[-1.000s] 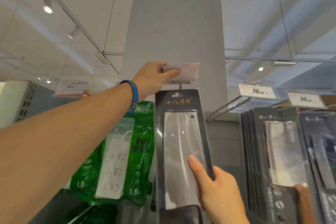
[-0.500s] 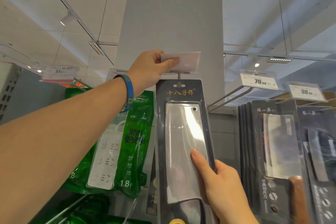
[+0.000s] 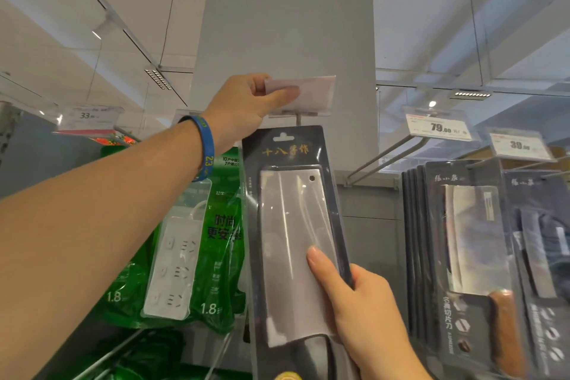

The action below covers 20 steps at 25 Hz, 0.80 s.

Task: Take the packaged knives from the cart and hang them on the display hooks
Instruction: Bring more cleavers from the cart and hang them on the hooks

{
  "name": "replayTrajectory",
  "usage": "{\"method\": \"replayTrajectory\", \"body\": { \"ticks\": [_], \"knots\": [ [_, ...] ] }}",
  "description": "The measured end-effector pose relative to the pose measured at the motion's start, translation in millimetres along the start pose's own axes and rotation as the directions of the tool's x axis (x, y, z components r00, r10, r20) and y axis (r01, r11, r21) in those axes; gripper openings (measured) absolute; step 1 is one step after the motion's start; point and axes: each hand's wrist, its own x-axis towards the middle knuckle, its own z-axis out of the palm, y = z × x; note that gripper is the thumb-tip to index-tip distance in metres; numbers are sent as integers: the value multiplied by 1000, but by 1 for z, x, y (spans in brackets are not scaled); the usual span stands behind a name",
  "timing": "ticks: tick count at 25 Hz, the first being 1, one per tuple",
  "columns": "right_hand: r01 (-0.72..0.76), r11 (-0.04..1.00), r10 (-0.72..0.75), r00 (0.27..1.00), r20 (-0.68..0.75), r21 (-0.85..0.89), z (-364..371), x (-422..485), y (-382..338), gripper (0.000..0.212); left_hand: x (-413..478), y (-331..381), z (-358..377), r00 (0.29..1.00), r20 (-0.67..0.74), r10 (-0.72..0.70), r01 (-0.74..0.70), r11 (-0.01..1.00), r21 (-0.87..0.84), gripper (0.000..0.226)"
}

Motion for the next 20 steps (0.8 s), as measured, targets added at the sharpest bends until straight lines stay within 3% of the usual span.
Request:
{"method": "replayTrajectory", "body": {
  "ticks": [3,9,12,16,20],
  "knots": [
    [-50,998,53,997,-61,38,-11,3,3,84,1,0,-4,999,32,-4,4,1000,-6,19],
    [-85,995,84,996,28,61,-11,3,2,77,4,-1,1,1000,-5,2,-2,1000,0,29],
    [-8,999,9,1000,-16,40,-14,6,6,72,5,-3,0,1000,-4,14,-14,1000,-3,22],
    [170,982,-176,982,-70,-79,-17,8,-2,45,7,-5,1,1000,-7,7,-7,1000,12,25],
    [166,974,-184,976,-114,-153,-5,11,-10,67,8,-8,1,1000,-16,20,-19,1000,22,26]
  ]
}}
